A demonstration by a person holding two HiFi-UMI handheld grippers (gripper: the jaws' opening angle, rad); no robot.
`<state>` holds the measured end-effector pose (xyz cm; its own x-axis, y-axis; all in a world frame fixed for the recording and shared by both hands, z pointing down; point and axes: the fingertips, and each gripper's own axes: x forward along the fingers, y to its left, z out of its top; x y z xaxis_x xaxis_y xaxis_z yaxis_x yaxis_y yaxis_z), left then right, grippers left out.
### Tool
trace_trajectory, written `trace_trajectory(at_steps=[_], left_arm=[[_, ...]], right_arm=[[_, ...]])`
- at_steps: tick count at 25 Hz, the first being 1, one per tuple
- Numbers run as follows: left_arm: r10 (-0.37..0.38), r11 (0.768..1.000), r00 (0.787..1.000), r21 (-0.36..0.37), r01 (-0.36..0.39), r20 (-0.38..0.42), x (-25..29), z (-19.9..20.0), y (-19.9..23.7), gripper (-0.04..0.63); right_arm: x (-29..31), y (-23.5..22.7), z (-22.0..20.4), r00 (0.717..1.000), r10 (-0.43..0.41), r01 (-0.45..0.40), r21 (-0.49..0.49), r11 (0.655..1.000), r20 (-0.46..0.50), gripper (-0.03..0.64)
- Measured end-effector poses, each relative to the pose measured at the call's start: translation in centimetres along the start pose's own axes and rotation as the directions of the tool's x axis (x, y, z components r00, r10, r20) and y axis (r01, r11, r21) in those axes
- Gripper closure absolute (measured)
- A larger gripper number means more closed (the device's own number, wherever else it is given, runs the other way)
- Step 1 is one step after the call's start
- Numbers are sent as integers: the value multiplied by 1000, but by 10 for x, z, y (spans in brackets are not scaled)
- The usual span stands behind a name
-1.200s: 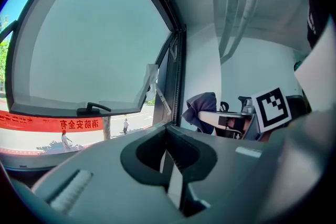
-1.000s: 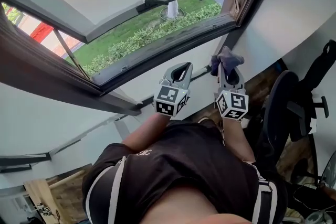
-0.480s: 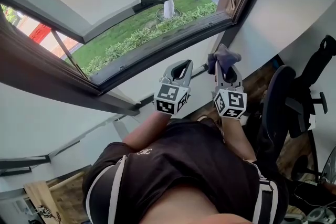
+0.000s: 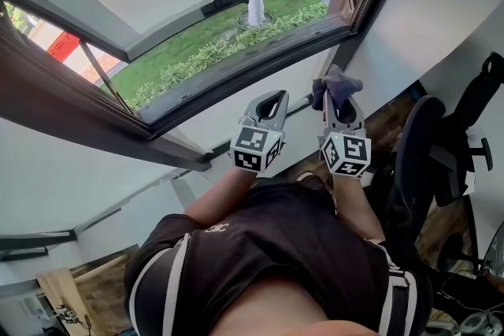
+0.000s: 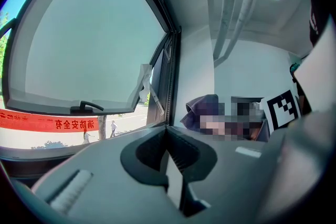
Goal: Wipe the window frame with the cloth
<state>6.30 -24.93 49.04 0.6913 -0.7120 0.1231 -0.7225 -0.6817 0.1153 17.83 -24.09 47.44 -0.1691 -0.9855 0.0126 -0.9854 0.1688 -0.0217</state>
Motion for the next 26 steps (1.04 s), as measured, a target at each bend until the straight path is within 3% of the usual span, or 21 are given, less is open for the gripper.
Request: trace_trajectory(at_steps=[26], left_arm=[[-13,1000,1000,16,13,3,-11,0,-8,586]], right_arm=[[-6,9,2,1000,0,0,-4,1000,14,517]])
